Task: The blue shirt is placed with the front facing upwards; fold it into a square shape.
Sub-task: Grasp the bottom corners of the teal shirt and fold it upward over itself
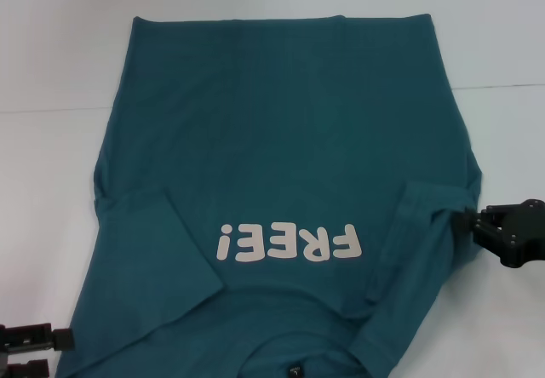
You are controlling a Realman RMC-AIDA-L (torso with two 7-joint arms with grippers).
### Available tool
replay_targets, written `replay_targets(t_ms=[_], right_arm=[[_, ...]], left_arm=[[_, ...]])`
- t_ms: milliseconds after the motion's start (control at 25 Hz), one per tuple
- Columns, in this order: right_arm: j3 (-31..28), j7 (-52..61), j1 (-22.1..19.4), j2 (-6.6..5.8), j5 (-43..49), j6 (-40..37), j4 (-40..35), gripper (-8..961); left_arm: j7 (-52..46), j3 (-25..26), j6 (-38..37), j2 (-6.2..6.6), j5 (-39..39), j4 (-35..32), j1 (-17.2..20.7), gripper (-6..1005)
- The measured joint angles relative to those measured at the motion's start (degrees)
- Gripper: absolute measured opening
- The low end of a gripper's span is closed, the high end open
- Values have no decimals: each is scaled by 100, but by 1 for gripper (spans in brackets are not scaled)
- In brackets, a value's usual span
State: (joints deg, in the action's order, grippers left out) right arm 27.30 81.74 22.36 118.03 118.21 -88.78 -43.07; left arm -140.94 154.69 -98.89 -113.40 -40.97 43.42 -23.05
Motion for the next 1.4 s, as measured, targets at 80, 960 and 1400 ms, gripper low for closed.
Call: replay_targets(t_ms=[80, 960, 1400], right_arm=[[5, 0, 25, 0, 0, 5, 0, 37], [144, 0, 206, -130, 9, 191, 224, 34], [143, -1, 208, -143, 9, 206, 255, 35]], left_arm=[[-26, 0, 35, -1, 37, -1, -2, 812], [-126, -71, 319, -50, 405, -253, -135, 809], [-138, -70, 349, -46, 407, -444, -318, 808]])
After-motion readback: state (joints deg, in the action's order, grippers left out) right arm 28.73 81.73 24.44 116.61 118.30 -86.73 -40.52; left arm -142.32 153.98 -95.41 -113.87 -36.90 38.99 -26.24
